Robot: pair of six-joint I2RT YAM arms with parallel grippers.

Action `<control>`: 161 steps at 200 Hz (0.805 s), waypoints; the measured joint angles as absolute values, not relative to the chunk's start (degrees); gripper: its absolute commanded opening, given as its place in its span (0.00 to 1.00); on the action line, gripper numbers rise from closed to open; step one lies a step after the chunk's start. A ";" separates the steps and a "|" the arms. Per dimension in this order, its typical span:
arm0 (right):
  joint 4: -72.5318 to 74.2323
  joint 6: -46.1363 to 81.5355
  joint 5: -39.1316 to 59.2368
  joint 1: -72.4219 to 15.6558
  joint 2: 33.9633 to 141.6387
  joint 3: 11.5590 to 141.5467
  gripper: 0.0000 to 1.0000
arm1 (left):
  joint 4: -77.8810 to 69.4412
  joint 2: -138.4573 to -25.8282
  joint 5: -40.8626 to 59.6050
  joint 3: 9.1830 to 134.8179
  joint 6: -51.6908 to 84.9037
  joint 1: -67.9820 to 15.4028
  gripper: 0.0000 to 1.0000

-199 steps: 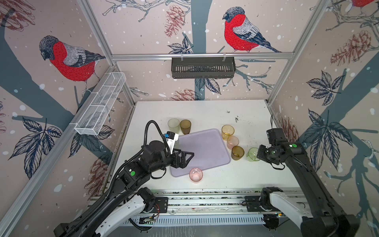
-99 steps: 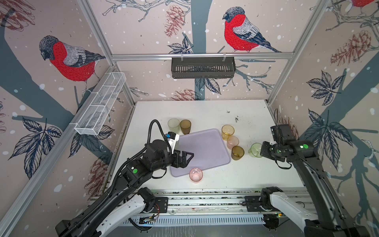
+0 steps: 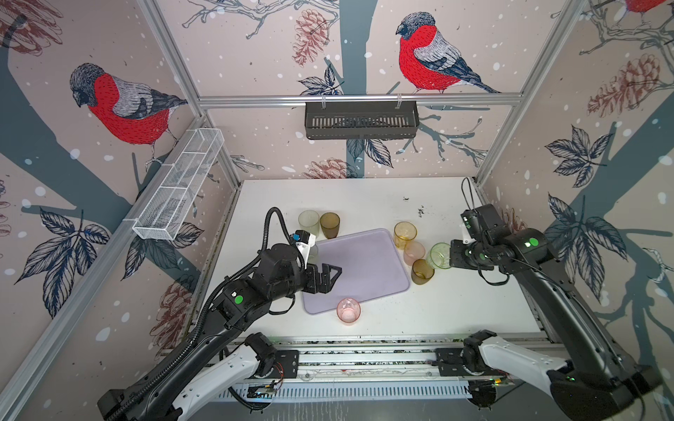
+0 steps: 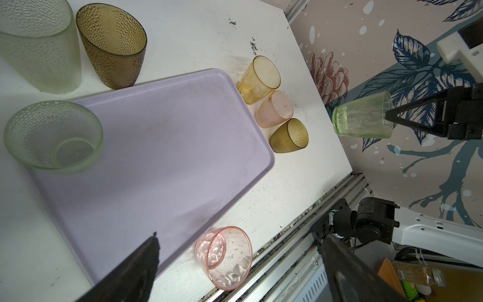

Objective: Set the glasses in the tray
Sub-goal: 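Carry the bright green glass over the tray toward its far edge with the right gripper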

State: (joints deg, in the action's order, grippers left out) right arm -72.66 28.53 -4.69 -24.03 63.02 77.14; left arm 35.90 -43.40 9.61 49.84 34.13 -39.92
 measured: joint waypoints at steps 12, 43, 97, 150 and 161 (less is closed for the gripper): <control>-72.10 28.51 -4.69 -25.39 64.16 78.32 0.00 | 36.80 -43.97 8.80 50.52 34.15 -39.81 0.97; -71.40 28.18 -4.89 -29.80 68.88 82.17 0.00 | 39.16 -44.49 7.57 52.10 34.65 -39.00 0.97; -68.82 26.13 -4.69 -34.89 78.37 88.99 0.00 | 42.54 -44.49 5.76 53.36 36.05 -36.73 0.97; -66.50 22.33 -4.86 -39.11 87.66 96.97 0.00 | 46.22 -44.23 2.70 56.51 37.04 -35.73 0.97; -65.95 21.63 -4.86 -39.70 89.25 98.15 0.00 | 47.16 -44.36 2.17 57.65 37.01 -35.53 0.97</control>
State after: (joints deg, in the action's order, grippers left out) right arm -65.95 21.63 -4.86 -39.70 89.25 98.15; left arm 47.16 -44.36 2.17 57.65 37.01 -35.53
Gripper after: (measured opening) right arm 0.061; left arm 0.970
